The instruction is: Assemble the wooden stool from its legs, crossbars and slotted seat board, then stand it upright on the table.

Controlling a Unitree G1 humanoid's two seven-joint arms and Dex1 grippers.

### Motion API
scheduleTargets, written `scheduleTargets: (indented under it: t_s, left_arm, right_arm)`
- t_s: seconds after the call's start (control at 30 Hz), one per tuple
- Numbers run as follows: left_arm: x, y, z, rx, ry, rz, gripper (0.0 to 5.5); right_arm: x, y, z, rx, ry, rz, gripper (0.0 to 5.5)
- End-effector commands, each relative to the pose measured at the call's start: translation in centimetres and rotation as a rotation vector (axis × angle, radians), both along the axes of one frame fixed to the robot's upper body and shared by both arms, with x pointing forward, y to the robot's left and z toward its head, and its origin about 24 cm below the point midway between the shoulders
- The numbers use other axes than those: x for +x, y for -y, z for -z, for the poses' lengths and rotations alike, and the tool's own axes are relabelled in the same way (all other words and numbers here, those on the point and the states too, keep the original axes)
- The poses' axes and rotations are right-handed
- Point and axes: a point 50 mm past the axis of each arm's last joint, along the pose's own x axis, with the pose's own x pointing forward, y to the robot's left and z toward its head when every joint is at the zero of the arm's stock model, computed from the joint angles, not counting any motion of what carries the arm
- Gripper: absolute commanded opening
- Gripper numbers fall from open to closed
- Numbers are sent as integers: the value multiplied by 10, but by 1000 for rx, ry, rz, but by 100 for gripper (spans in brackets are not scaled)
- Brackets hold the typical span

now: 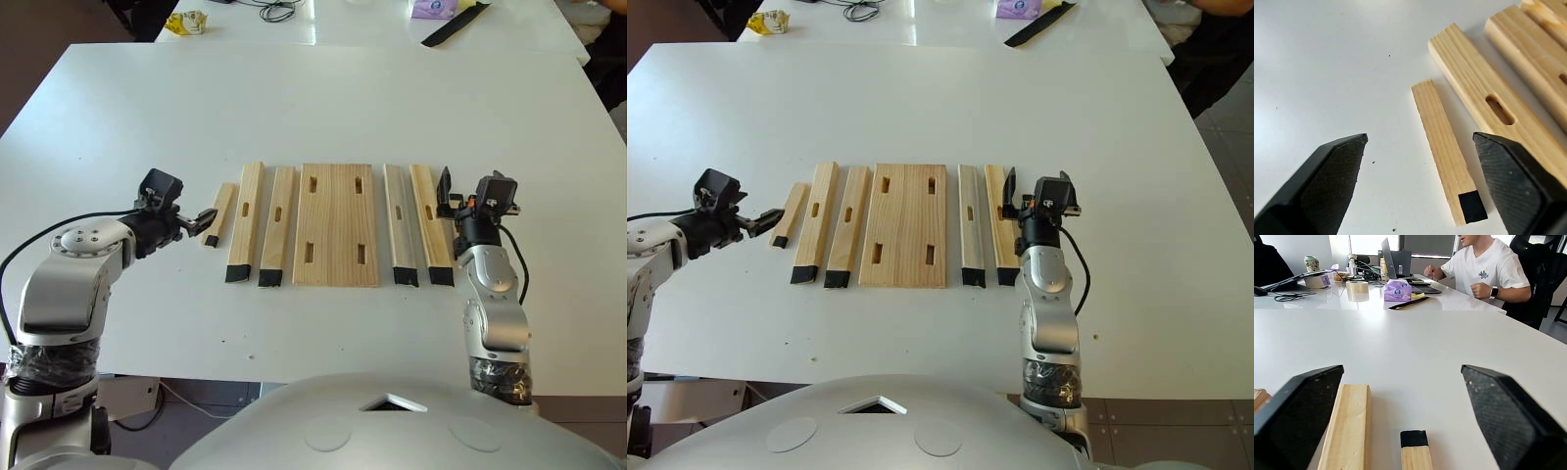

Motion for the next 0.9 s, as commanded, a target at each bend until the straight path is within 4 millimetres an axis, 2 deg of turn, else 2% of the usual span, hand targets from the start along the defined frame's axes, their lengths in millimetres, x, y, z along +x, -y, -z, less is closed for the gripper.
scheduleTargets:
  t_s: [0.03, 0.3, 0.9]
  left_arm:
    - [-2, -3, 4, 22, -19, 11, 400]
    - [-6, -5, 26, -184, -148, -179, 400]
    - [-4, 10, 39, -173, -206, -172, 400]
  right_arm:
    - [1, 0, -3, -5, 3, -6, 444]
    - [2, 1, -3, -10, -8, -16, 444]
    - [4, -2, -2, -8, -20, -31, 444]
